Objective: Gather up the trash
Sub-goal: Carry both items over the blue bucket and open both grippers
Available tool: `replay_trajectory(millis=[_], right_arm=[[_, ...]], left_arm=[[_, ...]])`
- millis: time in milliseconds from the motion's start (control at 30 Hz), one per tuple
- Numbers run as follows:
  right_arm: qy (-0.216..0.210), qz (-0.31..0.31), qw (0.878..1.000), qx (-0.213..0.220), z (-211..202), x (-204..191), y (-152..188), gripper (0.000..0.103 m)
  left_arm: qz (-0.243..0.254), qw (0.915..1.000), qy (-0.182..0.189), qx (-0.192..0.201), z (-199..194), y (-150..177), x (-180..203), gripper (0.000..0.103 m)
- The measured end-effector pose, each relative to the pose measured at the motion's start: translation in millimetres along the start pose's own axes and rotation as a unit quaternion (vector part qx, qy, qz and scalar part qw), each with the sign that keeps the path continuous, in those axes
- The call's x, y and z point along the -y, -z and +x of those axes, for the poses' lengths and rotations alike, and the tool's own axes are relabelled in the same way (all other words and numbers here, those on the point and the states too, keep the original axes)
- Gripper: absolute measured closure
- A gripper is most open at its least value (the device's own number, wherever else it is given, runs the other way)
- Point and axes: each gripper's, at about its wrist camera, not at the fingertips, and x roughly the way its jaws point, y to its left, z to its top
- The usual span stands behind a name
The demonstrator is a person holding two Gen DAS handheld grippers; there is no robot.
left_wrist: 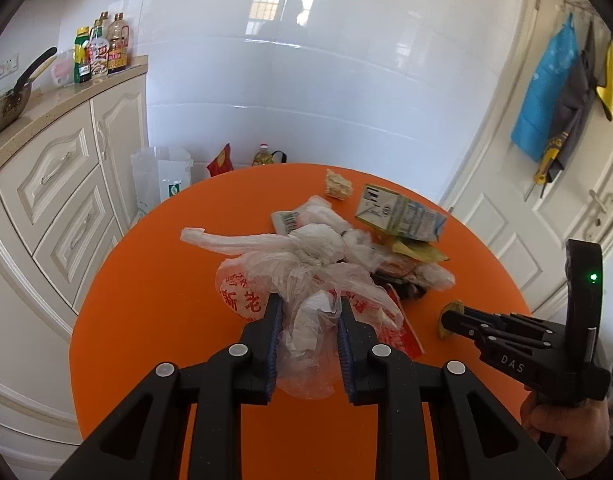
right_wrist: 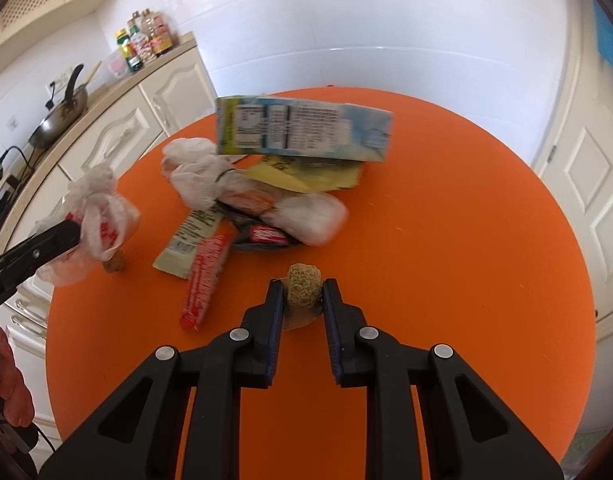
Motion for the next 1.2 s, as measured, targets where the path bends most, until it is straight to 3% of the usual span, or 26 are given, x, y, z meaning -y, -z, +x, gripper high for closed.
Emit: replay_trajectory(millis=[133,367,633,933,1067,1200], right_arm=[[0.001,0.005,1.0,0.004,-11.2,7.8,4.7,0.084],[-0.002,0.016,1.0,0.021,-34.5,18.2,12.2,0.084],[0.005,0.036,0.995,0.088,-104.0,43.0,10.7,0.084],[0.069,0.059,0.98,0.178,-210.4,105.0,9.8,0.084],[0.111,0.085,0.972,0.191,-244.1,146.3,26.1,0.084],[0.146,0.125,0.963,0.189,-264.2,193.9,50.4,0.084]], left_arm=[[0.003,1.0,0.004,0.004,-21.9,23.6,3.0,0.082],[0.018,0.9996,0.012,0.018,-51.0,30.4,27.9,0.082],[0.061,0.9948,0.059,0.055,-83.8,22.9,70.6,0.082],[0.131,0.9779,0.137,0.088,-109.4,17.4,149.7,0.082],[0.167,0.9663,0.177,0.084,-99.6,21.8,199.6,0.082],[0.196,0.953,0.227,0.043,-76.9,34.7,248.4,0.082]])
